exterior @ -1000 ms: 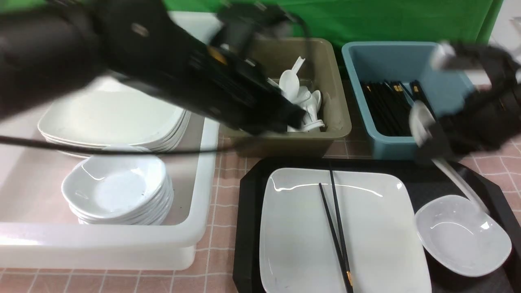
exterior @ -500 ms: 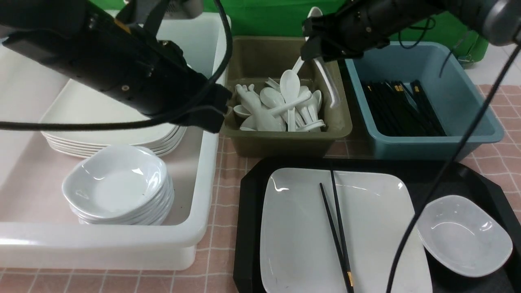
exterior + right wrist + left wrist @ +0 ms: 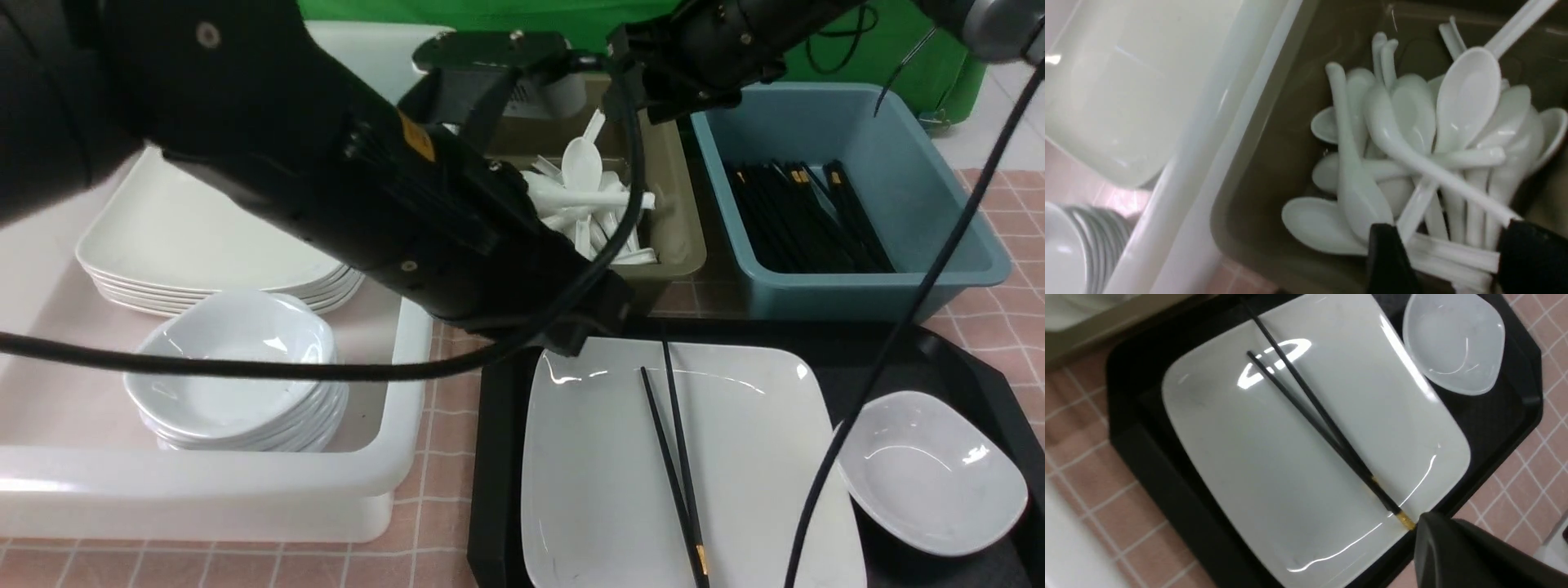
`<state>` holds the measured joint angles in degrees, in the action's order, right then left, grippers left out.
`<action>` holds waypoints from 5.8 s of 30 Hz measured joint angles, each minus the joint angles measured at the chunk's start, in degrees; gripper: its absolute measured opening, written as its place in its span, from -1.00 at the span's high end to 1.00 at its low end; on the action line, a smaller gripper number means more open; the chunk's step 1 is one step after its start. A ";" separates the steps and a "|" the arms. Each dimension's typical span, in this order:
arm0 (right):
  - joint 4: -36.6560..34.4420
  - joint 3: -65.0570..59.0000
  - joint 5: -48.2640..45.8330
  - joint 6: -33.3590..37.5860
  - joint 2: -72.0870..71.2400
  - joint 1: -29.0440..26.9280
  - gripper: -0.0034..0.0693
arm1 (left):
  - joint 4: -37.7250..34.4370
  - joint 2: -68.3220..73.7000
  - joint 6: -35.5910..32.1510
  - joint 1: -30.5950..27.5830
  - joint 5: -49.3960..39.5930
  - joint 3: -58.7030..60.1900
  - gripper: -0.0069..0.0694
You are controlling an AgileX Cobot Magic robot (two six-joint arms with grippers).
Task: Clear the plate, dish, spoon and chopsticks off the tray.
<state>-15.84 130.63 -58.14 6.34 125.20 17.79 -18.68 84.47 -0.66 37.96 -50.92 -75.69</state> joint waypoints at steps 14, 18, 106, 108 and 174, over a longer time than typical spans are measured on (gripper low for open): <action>7.06 -25.89 -6.78 3.46 -35.40 -8.60 0.81 | 17.70 18.65 25.86 16.38 -2.49 -7.89 0.77; 9.64 -38.65 -6.72 3.59 -46.27 -9.71 0.71 | 21.16 25.41 30.02 18.07 -6.55 -15.15 0.61; 10.30 -56.19 15.57 4.42 -64.43 -9.71 0.25 | -33.80 57.95 30.12 -1.17 -10.25 -61.59 0.77; 10.28 -56.19 15.71 4.42 -64.43 -9.71 0.25 | -35.44 58.38 30.32 -1.61 -9.96 -61.59 0.77; 17.37 -80.91 15.16 20.07 -46.20 -2.67 -0.70 | 10.24 13.54 -3.13 10.72 -4.58 -17.44 0.83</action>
<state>1.53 49.72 -42.98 26.42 78.99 15.12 -8.44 98.01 -3.79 48.68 -55.51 -93.14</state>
